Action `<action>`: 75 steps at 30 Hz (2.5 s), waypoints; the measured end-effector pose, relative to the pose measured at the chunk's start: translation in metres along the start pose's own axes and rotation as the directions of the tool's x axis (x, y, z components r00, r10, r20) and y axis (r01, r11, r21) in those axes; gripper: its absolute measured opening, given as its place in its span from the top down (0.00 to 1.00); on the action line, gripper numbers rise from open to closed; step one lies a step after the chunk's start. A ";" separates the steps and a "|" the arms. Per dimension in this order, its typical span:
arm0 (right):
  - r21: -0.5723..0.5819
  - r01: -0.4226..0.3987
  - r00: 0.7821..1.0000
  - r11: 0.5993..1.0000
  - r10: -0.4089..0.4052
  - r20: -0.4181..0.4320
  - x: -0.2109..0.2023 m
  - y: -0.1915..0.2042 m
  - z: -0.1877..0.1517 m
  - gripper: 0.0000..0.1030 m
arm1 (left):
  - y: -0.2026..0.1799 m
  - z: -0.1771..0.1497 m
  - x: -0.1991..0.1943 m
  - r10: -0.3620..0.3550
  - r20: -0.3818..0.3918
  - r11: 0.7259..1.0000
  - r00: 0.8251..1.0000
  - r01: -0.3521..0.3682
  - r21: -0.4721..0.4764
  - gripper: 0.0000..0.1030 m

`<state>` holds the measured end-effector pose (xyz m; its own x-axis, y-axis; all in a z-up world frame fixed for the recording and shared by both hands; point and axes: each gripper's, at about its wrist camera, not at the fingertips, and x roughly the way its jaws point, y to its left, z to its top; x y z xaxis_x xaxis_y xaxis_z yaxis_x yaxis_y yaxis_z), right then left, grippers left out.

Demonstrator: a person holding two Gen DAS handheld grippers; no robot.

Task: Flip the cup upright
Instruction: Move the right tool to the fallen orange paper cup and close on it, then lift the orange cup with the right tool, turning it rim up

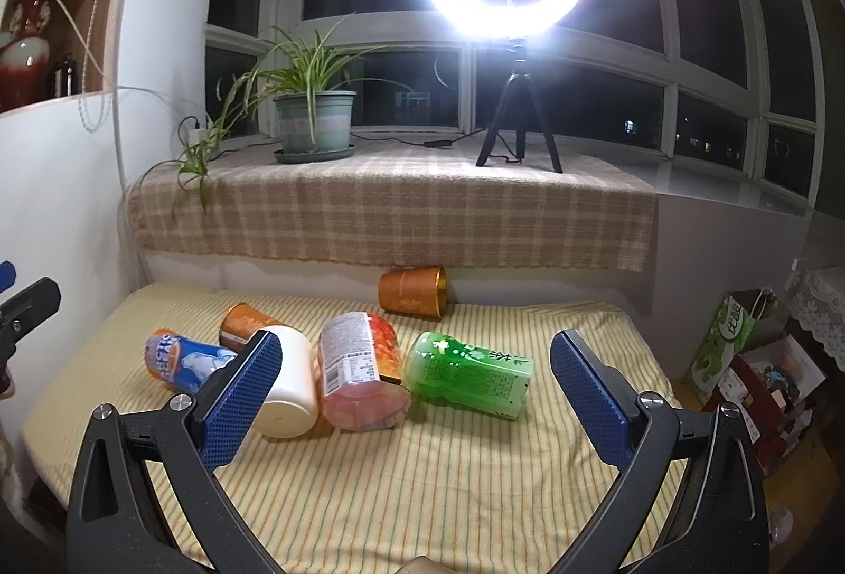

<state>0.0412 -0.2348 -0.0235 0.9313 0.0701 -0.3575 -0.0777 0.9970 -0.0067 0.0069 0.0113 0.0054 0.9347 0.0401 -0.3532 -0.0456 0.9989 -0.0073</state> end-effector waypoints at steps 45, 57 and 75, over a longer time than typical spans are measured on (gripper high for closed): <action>-0.306 -0.691 0.639 0.654 0.355 -0.683 0.240 0.149 0.026 0.07 | 0.071 -0.061 0.000 0.138 -0.183 0.988 0.973 -0.148 -0.041 0.00; -0.287 -0.761 0.530 0.582 0.303 -0.792 0.288 0.184 0.016 0.19 | 0.092 -0.063 0.008 0.181 -0.206 0.978 0.962 -0.198 -0.066 0.00; -0.302 -0.738 0.561 0.603 0.301 -0.771 0.315 0.185 0.013 0.35 | 0.092 -0.062 0.018 0.189 -0.217 0.976 0.958 -0.208 -0.066 0.00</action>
<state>0.3251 -0.0274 -0.1253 0.2251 0.3137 -0.9225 -0.8419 0.5392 -0.0220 -0.0020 0.1024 -0.0597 0.8099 0.2225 -0.5427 -0.2619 0.9651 0.0049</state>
